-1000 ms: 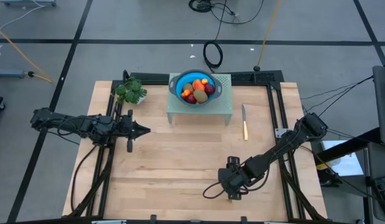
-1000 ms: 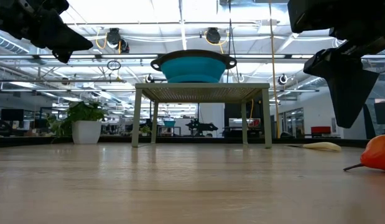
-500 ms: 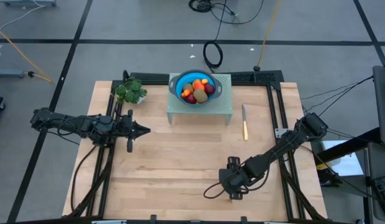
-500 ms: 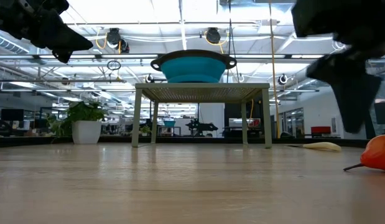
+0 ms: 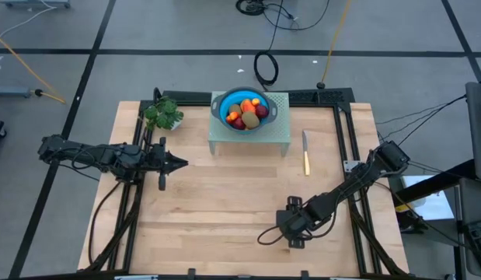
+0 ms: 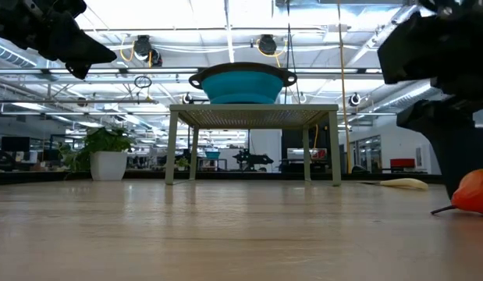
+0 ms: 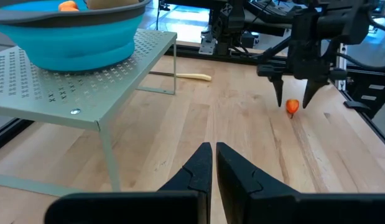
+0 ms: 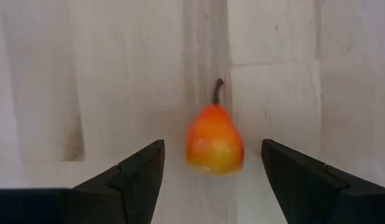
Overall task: Pick & Place Fruit
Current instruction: Put the peach into the colander on the shelf
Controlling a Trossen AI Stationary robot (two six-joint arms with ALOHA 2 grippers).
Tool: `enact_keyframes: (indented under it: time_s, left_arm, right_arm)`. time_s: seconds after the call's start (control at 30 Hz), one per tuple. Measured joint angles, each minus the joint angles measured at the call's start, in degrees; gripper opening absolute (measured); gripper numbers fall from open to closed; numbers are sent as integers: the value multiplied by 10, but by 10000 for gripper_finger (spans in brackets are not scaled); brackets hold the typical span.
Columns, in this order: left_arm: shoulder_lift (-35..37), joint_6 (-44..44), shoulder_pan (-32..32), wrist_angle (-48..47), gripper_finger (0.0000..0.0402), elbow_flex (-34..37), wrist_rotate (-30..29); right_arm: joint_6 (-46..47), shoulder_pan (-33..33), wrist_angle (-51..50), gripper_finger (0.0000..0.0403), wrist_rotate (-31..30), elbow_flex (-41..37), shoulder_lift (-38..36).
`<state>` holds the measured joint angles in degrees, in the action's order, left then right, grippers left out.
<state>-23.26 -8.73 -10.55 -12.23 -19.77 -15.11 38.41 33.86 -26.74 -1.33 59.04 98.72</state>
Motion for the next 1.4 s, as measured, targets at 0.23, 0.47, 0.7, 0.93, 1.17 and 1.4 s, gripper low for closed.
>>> enact_keyframes:
  time_s: [0.23,0.47,0.7,0.93,1.17,1.4]
  left_arm:
    - [0,0,0,0,21,0,0]
    - [0,10,0,0,21,0,0]
    - [0,59,0,0,21,0,0]
    - [0,61,0,0,21,0,0]
    - [0,61,0,0,21,0,0]
    - [0,60,0,0,21,0,0]
  right_arm:
    - [10,0,25,263,-6,-21,-1]
    - [12,0,30,247,-7,-26,-2]
    - [14,0,33,213,-19,-27,-1]
    - [13,-3,36,170,-21,-27,-1]
    - [14,-13,44,116,-15,-27,0]
    - [14,-25,74,113,-13,-27,-20]
